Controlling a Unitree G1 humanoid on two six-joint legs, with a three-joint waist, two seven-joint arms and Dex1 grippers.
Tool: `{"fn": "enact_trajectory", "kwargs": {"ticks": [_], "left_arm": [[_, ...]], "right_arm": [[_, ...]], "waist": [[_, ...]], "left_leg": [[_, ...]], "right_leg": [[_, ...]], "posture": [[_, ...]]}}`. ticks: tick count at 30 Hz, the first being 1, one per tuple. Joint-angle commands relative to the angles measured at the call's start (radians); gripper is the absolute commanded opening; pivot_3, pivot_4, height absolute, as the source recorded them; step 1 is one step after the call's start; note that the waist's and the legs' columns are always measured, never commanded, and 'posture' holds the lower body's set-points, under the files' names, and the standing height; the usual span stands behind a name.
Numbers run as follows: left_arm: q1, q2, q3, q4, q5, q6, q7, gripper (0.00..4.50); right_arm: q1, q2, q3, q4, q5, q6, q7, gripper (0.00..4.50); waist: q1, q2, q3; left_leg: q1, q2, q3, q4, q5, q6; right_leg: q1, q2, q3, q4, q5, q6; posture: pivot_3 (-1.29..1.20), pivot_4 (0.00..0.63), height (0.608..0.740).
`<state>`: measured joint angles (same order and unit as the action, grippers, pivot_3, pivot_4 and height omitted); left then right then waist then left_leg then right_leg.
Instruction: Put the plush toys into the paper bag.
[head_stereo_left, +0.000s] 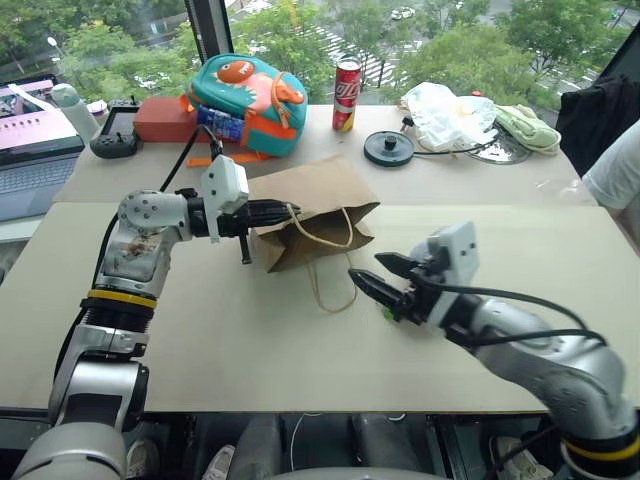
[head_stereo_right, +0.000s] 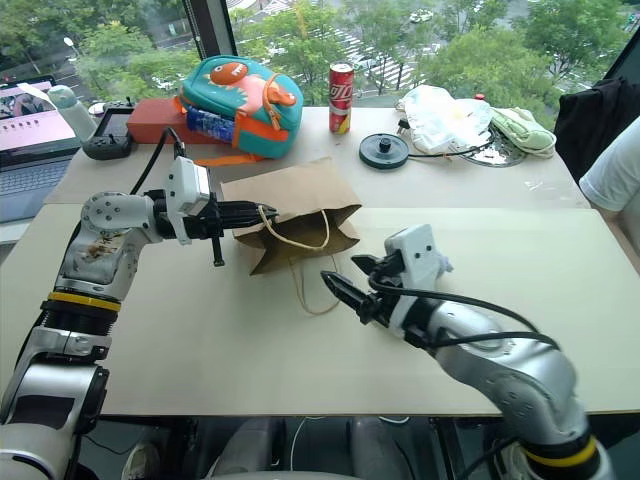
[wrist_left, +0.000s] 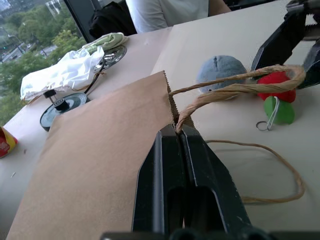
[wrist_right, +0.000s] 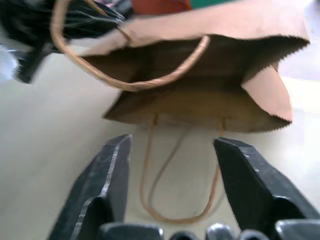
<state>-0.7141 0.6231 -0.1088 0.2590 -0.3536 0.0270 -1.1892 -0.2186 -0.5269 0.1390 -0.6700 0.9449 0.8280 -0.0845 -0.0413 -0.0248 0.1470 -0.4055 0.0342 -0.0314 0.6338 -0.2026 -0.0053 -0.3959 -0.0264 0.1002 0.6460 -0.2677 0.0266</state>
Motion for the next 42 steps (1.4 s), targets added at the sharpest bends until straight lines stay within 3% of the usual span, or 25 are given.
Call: {"fn": "enact_trajectory", "kwargs": {"ticks": [1,5,17,21,28,34,42], "left_arm": [[-0.013,-0.004,0.028,-0.035,0.005,0.005,0.011,0.0],[-0.019,-0.011,0.033,-0.032,0.005,0.016,0.016,0.0],[-0.075,-0.074,0.087,-0.033,-0.058,0.198,0.077,0.0],[-0.096,-0.111,0.112,-0.053,-0.101,0.299,0.12,0.0],[-0.094,-0.121,0.118,-0.077,-0.1,0.333,0.124,0.0],[-0.091,-0.126,0.125,-0.097,-0.106,0.352,0.132,0.0],[-0.083,-0.115,0.139,-0.095,-0.093,0.348,0.136,0.0]], "right_arm": [[-0.033,0.068,0.061,0.013,-0.107,-0.001,-0.021,1.37],[-0.044,0.112,0.073,0.044,-0.187,-0.006,-0.002,0.03],[-0.132,0.29,0.118,0.225,-0.435,-0.16,0.103,0.03],[-0.227,0.394,0.113,0.424,-0.581,-0.357,0.094,0.03],[-0.317,0.499,0.121,0.628,-0.693,-0.49,0.15,0.03],[-0.319,0.532,0.12,0.772,-0.755,-0.442,0.162,0.03],[-0.266,0.539,0.11,0.747,-0.779,-0.385,0.191,0.03]], "waist": [[0.001,0.0,0.0],[0.002,0.0,0.0],[-0.003,0.0,0.0],[-0.005,0.0,0.0],[-0.006,0.001,0.0],[-0.005,0.001,0.0],[-0.006,0.001,0.0]], "left_leg": [[-0.001,0.0,0.0,0.0,0.0,0.0],[-0.001,0.0,0.0,0.0,0.0,0.0],[-0.003,0.0,0.0,0.0,0.0,0.0],[-0.003,0.0,0.0,0.0,0.0,0.0],[-0.003,0.001,0.0,-0.002,0.0,0.0],[-0.002,0.0,0.0,-0.002,0.0,0.0],[-0.002,0.0,0.0,-0.003,0.0,0.0]], "right_leg": [[-0.001,0.0,0.0,0.0,0.0,0.0],[-0.001,0.0,0.0,0.0,0.0,0.0],[-0.005,0.001,0.0,0.002,0.0,0.0],[-0.005,0.001,0.0,0.002,0.0,0.0],[-0.007,0.001,-0.001,0.003,0.001,-0.001],[-0.007,0.0,-0.001,0.003,0.001,-0.001],[-0.007,0.0,-0.001,0.003,0.001,-0.001]], "posture": [[0.0,0.15,0.739],[0.0,0.15,0.739],[0.0,0.15,0.739],[0.0,0.15,0.739],[0.0,0.15,0.739],[0.0,0.15,0.739],[0.0,0.15,0.739]]}}
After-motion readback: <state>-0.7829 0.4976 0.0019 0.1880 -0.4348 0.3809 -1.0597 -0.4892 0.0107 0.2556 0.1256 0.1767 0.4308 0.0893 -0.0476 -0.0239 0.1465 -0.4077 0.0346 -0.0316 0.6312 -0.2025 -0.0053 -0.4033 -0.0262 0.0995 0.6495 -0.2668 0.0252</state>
